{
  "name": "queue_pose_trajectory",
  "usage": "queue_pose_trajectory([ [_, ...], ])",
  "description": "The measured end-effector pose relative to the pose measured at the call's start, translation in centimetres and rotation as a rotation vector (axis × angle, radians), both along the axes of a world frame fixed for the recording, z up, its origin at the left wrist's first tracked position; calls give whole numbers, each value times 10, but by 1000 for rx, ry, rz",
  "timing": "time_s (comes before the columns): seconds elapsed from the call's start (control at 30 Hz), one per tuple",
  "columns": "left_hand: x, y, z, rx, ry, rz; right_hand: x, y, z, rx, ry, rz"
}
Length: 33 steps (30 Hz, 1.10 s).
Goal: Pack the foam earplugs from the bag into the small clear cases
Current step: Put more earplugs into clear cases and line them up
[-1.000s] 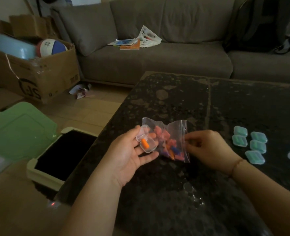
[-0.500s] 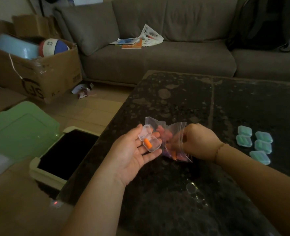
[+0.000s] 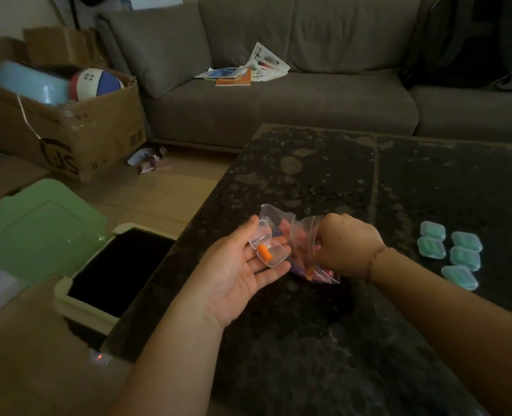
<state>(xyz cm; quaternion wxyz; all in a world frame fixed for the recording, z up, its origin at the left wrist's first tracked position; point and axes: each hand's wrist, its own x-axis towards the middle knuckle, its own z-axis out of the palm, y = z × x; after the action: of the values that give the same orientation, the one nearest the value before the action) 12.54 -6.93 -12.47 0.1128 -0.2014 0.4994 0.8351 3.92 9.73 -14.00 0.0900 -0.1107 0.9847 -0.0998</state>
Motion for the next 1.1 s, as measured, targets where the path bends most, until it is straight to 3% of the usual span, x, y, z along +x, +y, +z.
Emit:
queue_pose_trajectory([
  [0.23, -1, 1, -3, -9, 65, -52, 5, 7, -7, -55, 63, 28],
  [0.73, -2, 10, -5, -28, 97, -84, 16, 50, -15, -483, 81, 29],
  [0.9, -2, 14, -6, -44, 132, -159, 46, 51, 4, -698, 376, 71],
  [1.03, 0, 20, -4, -1, 143, -233, 66, 38, 2, -576, 584, 334],
  [1.1, 1, 23, -4, 28, 136, -249, 66, 36, -5, -523, 636, 368],
])
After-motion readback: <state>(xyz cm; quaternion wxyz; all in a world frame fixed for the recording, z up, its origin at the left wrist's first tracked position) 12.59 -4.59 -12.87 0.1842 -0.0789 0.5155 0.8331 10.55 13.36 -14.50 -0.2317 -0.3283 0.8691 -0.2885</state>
